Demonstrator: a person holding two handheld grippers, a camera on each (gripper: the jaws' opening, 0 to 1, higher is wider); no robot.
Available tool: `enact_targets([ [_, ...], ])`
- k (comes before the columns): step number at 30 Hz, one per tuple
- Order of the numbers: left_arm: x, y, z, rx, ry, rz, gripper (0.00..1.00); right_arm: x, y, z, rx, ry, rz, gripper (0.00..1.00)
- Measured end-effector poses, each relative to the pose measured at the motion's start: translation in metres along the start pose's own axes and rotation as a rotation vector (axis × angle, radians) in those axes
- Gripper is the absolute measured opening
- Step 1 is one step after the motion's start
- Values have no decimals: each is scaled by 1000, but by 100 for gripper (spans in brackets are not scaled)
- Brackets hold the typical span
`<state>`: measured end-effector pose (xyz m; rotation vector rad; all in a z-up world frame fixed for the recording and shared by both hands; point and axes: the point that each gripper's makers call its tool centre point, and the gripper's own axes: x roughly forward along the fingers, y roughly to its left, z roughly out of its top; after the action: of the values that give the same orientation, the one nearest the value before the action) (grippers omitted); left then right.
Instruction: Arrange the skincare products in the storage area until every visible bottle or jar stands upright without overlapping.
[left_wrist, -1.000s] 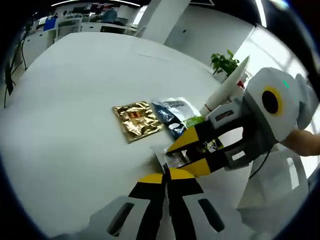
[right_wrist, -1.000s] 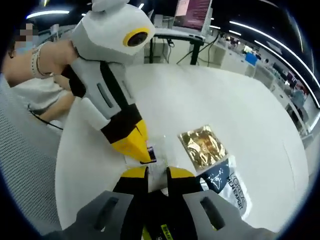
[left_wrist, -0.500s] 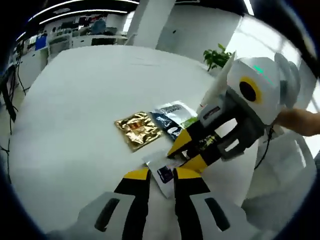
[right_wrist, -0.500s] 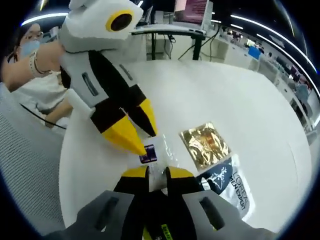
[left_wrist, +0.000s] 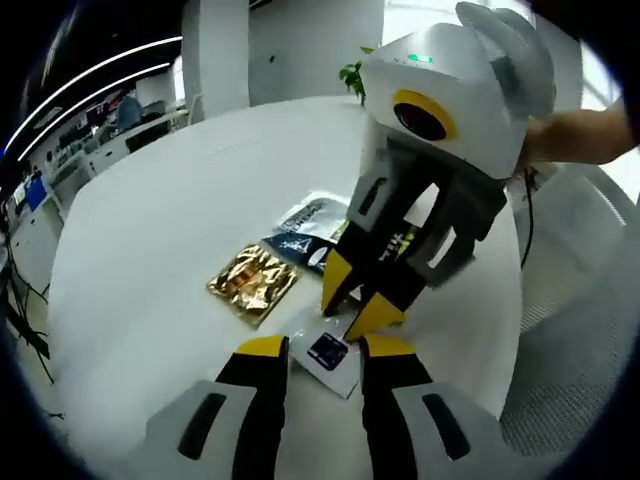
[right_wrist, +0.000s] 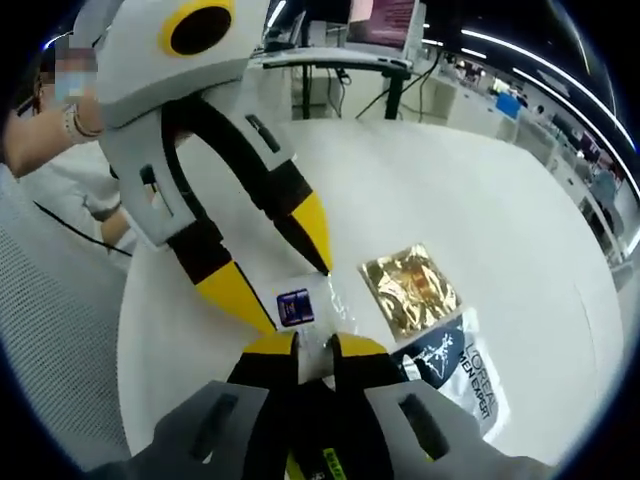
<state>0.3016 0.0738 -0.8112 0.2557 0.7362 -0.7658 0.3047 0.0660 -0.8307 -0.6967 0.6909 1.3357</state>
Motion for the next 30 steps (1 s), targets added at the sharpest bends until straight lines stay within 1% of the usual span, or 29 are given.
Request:
enact_targets([
  [3, 3, 2, -6, -23, 26, -15, 19, 0, 0, 1, 3, 0, 1, 14],
  [6, 4, 2, -9, -19, 44, -14, 18, 1, 0, 1, -2, 8, 0, 14],
  [9, 4, 0, -11, -14, 57, -26, 19, 1, 0, 0, -1, 14, 5, 14],
  [12, 6, 4, -14, -12, 83, -19, 20, 2, 0, 1, -2, 20, 10, 14],
  [16, 7, 2, -15, -13, 95, -21, 21, 1, 0, 1, -6, 35, 12, 14],
  [22, 6, 2, -15, -34, 93, -20, 22, 3, -1, 2, -8, 52, 12, 14],
  [24, 5, 1, -11, -71, 64, -30, 24, 3, -1, 2, -8, 57, 11, 14],
  [26, 1, -1, -8, -83, 55, -20, 25, 3, -1, 1, -14, 63, 9, 14],
  [28, -3, 3, -9, -87, 55, -16, 27, 2, -1, 1, -17, 65, 6, 14],
  [30, -8, -1, -9, -98, 49, -15, 28, 2, -2, 1, -8, 64, 3, 14],
])
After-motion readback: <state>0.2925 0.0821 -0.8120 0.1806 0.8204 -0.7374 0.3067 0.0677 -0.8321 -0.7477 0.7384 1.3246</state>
